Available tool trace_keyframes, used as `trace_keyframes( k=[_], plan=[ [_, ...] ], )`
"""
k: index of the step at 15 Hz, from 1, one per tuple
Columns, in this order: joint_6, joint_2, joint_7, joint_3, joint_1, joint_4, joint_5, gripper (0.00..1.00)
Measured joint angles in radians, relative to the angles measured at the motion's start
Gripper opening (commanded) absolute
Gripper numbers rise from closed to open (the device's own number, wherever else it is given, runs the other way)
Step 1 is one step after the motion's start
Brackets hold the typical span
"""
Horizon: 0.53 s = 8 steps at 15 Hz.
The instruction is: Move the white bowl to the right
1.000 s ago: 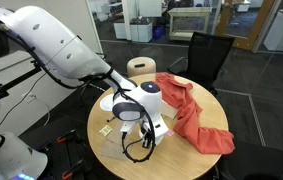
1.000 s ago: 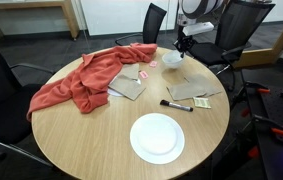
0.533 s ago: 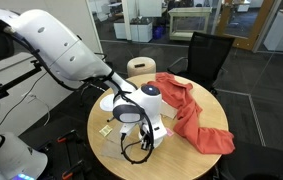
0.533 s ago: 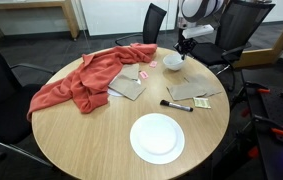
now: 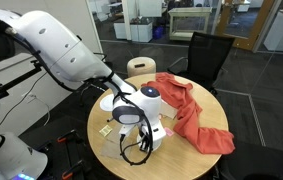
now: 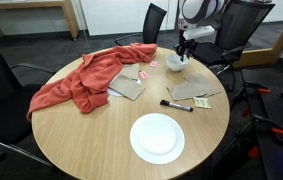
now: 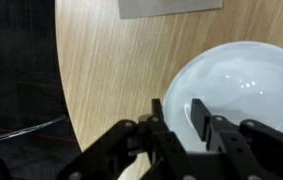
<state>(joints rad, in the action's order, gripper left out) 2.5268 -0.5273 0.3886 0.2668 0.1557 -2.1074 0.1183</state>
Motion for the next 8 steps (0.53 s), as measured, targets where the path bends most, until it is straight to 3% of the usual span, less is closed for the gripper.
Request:
trace_keyframes(
  k=[4,8],
  plan=[
    [0.0,-0.001,0.0,0.007,-0.003,-0.006,0.0,0.98],
    [0.001,0.016,0.009,0.023,-0.025,-0.014,-0.03,1.0]
  ],
)
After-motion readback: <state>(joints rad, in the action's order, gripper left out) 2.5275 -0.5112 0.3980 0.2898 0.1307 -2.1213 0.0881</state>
